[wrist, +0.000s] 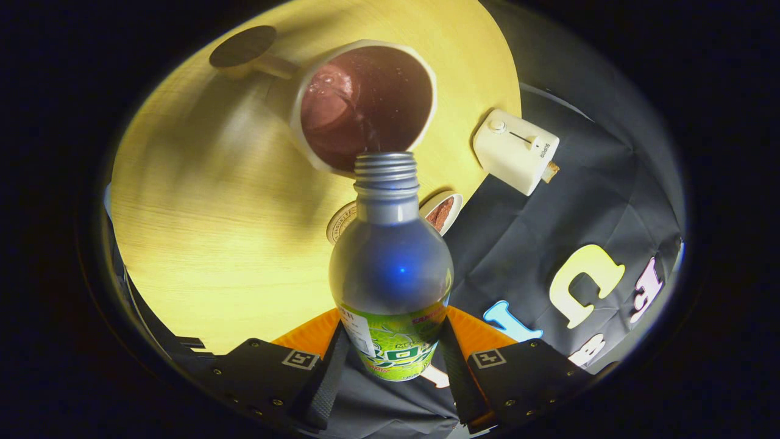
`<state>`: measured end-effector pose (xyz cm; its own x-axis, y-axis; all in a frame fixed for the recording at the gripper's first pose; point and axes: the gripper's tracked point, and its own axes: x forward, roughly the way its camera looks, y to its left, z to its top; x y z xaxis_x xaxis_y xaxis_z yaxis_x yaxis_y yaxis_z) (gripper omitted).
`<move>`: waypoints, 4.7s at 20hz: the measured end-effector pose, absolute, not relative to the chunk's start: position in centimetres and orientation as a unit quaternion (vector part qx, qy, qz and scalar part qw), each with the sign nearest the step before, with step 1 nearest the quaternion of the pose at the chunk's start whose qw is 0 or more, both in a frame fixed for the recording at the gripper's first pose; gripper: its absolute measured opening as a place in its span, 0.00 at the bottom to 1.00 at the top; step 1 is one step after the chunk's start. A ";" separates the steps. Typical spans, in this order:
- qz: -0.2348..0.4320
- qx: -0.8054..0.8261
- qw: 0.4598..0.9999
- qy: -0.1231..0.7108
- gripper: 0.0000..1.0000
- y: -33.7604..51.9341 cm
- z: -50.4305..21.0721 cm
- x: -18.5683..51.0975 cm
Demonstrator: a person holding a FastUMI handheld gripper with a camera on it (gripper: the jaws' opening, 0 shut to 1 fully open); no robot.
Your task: Take the bottle from table, then pour the juice into the cup, finally place the bottle on the coaster
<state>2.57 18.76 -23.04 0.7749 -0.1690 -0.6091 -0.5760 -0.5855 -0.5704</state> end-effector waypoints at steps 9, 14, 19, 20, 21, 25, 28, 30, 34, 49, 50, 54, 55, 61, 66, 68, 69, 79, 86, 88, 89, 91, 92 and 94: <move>0.254 -0.866 0.375 0.210 0.76 19.3 -22.8 2.6; 0.258 -0.866 0.375 0.207 0.76 19.5 -23.0 2.5; 0.268 -0.854 0.396 0.204 0.76 19.9 -23.3 2.5; 0.270 -0.850 0.403 0.205 0.76 19.9 -23.4 2.4; 0.272 -0.846 0.411 0.206 0.76 19.8 -23.5 2.3; 0.284 -0.824 0.445 0.205 0.76 19.8 -23.6 2.3; 0.293 -0.805 0.472 0.208 0.76 19.0 -23.9 2.0; 0.299 -0.781 0.502 0.219 0.76 18.4 -24.5 1.6; 0.316 -0.745 0.540 0.231 0.76 17.7 -25.7 1.2; 0.358 -0.430 0.747 0.358 0.76 17.7 -29.0 -2.0; 0.356 -0.413 0.756 0.362 0.77 17.5 -29.2 -1.8; 0.353 -0.351 0.787 0.364 0.76 17.4 -29.1 -1.1; 0.352 -0.331 0.796 0.365 0.76 17.4 -28.6 -1.0; 0.349 -0.225 0.834 0.363 0.76 17.8 -28.5 0.4; 0.344 -0.156 0.858 0.349 0.76 18.3 -28.6 2.2; 0.347 -0.136 0.861 0.347 0.76 18.6 -28.9 2.7; 0.345 -0.133 0.862 0.347 0.76 18.5 -29.1 3.2; 0.333 -0.035 0.882 0.332 0.76 19.5 -30.4 8.5; 0.305 -0.019 0.899 0.314 0.77 19.7 -32.2 12.6; 0.306 -0.035 0.904 0.297 0.77 19.9 -32.4 13.0; 0.306 -0.042 0.905 0.291 0.77 20.0 -32.4 13.2; 0.306 -0.048 0.905 0.290 0.78 20.3 -32.8 13.2; 0.305 -0.050 0.905 0.292 0.79 20.5 -33.1 13.1; 0.301 -0.055 0.907 0.290 0.79 20.6 -33.5 13.2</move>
